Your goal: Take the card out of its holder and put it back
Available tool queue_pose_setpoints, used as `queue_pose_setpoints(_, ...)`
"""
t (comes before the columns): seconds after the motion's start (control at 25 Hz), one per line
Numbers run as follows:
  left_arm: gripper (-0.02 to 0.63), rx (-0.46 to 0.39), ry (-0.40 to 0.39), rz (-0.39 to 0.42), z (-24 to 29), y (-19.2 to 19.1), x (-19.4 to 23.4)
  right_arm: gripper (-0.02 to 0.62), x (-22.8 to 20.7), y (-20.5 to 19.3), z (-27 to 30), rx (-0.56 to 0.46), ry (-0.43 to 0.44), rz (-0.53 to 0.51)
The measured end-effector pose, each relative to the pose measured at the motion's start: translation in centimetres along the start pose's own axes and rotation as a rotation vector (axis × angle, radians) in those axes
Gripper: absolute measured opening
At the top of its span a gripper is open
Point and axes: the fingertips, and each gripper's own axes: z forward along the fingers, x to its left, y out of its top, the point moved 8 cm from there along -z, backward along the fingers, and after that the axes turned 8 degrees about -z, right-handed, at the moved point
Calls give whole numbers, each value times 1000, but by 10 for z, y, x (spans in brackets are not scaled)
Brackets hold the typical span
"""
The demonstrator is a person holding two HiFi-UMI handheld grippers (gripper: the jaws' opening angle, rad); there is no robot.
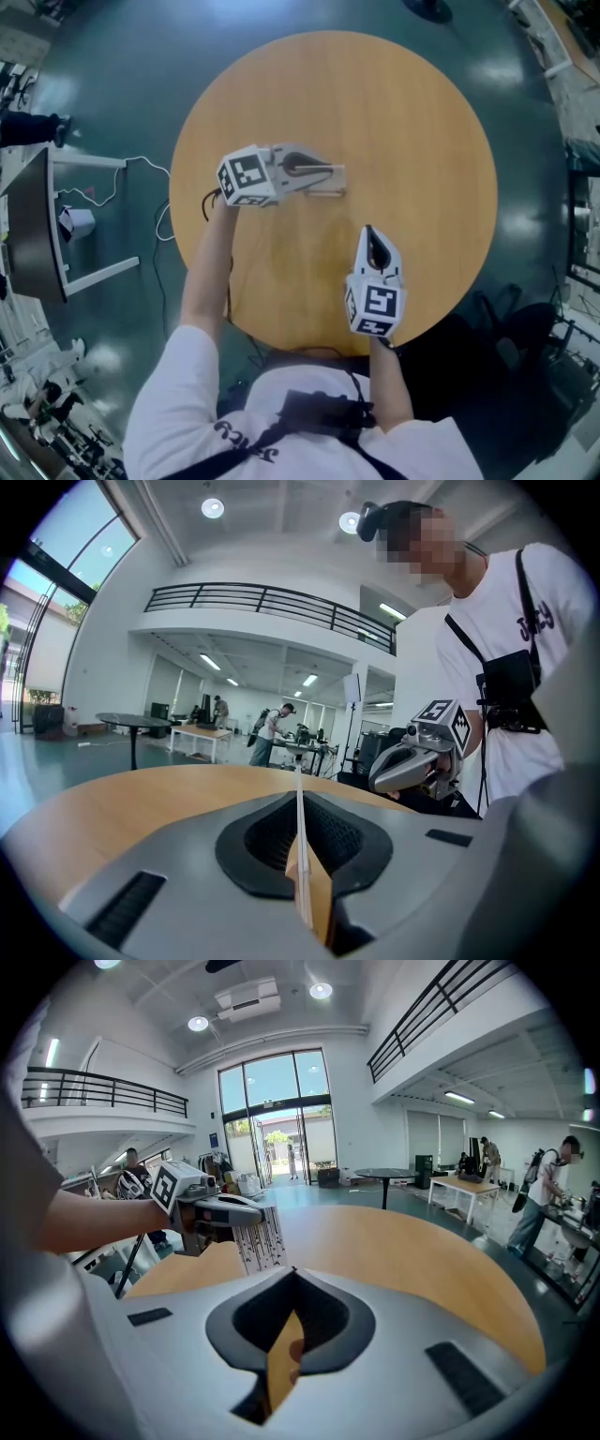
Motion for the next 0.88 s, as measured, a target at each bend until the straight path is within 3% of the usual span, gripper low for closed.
queue_pose_setpoints(0.48,23,33,-21,19,-1,3,-2,21,3,3,1,-2,7,12)
queue_pose_setpoints(0.88,23,120,-32,37,11,-8,-3,21,3,1,-1,2,2,16)
